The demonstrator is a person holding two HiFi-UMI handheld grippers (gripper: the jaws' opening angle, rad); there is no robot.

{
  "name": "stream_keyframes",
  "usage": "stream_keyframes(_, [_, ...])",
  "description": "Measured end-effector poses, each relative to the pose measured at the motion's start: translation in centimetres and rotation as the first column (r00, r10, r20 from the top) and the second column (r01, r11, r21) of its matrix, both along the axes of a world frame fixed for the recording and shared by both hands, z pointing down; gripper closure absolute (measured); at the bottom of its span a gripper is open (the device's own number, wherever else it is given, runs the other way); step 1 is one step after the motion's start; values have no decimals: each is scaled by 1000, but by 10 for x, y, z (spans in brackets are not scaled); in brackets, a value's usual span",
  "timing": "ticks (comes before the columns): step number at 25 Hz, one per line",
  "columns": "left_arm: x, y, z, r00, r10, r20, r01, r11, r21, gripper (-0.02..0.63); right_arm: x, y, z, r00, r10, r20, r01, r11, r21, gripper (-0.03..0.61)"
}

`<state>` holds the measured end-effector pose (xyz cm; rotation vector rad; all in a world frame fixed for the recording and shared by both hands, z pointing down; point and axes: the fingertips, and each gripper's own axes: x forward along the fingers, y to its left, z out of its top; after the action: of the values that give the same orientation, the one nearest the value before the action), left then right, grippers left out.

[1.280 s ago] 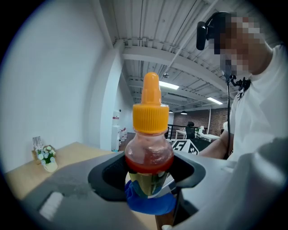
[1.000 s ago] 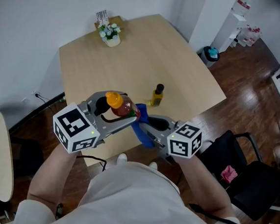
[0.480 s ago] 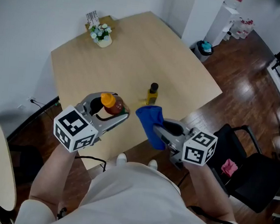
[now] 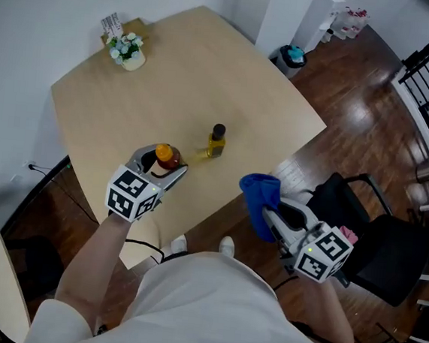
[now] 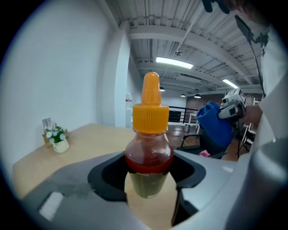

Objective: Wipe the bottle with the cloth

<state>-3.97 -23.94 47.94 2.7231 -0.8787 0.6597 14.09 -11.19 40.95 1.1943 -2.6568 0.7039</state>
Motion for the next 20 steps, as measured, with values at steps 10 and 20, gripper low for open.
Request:
stream_keyframes(10, [15,-58,113,997,-40,64,43,998,-37,327,19,20,9,992,120,-36,-123,989,-78,500])
stream_keyframes(20, [19,-74,153,997,-60,55,62,998,-27,325,39,28,5,976,189,-107,-196,979,-59,500])
